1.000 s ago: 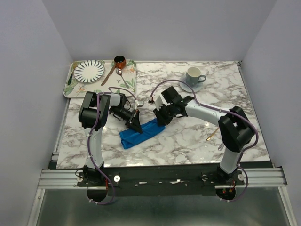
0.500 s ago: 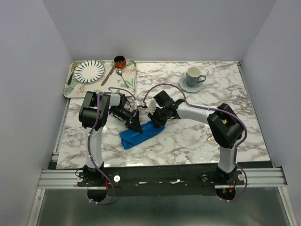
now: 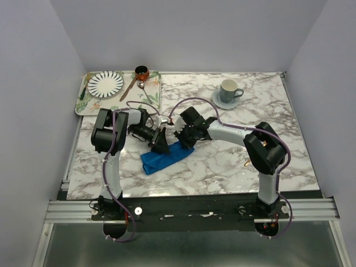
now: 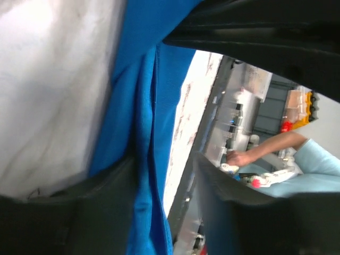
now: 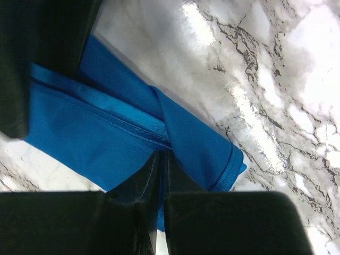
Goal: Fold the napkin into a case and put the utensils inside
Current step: Grasp the top corner of the smaller rectangle folded napkin at the center of the board, then pick up the smaller rectangle-folded napkin from the center of the board.
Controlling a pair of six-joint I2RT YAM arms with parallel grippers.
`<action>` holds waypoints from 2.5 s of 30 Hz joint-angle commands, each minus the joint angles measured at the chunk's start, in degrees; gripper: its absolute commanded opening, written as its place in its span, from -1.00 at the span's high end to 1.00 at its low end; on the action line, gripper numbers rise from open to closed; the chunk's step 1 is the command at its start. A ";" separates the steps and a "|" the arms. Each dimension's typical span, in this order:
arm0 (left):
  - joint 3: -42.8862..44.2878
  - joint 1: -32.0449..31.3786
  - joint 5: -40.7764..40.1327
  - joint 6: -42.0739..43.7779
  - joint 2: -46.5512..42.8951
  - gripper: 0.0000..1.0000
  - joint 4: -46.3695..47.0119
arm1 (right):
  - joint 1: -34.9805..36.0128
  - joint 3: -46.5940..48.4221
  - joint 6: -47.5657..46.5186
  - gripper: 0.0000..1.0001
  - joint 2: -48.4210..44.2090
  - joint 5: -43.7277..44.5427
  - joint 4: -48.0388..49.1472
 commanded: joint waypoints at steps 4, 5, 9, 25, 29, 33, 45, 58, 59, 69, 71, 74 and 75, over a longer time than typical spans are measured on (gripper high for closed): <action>0.36 2.32 -1.96 0.98 -10.83 -0.77 5.89 | -0.15 0.51 1.33 0.74 3.54 3.21 -1.30; -0.69 2.76 -2.75 -1.11 -13.54 -0.78 8.77 | -0.07 0.60 1.33 0.76 3.63 3.12 -1.39; -3.77 4.60 -9.07 -4.04 -18.66 -0.83 14.59 | -0.07 0.95 1.77 0.79 4.07 2.68 -1.48; -17.22 3.29 -20.87 12.57 -33.78 -0.80 21.01 | -0.07 1.39 5.20 0.84 4.60 -1.01 -2.18; -20.81 0.31 -22.71 13.37 -35.01 -0.90 24.17 | -0.24 1.74 6.16 0.84 4.78 -1.71 -2.18; -23.11 -2.94 -26.31 16.08 -35.54 -0.91 27.68 | -1.21 1.92 7.92 0.85 4.95 -3.82 -2.62; -24.87 -9.45 -34.58 18.02 -34.58 -0.58 31.91 | -1.91 1.57 8.63 0.86 4.34 -8.39 -2.45; -24.08 -10.77 -36.69 20.66 -32.20 -0.19 32.26 | -2.26 1.83 8.98 0.87 3.99 -9.88 -2.18; -23.82 -10.77 -36.69 20.84 -31.94 -0.13 31.92 | -2.35 1.92 8.98 0.87 3.90 -9.89 -2.27; -22.23 -10.77 -36.25 21.10 -30.00 0.38 29.63 | -6.22 4.81 14.25 0.50 -2.77 -19.55 -2.97; -21.79 -10.69 -36.16 21.01 -29.57 0.39 29.45 | -7.27 5.43 14.25 0.43 -3.48 -20.69 -4.11; -21.00 -10.77 -35.90 20.66 -28.95 0.61 28.92 | -8.15 5.61 12.68 0.29 -4.19 -19.12 -5.87; -20.83 -10.69 -35.90 20.40 -28.69 0.63 28.92 | -8.15 5.43 9.97 0.25 -4.28 -17.90 -6.31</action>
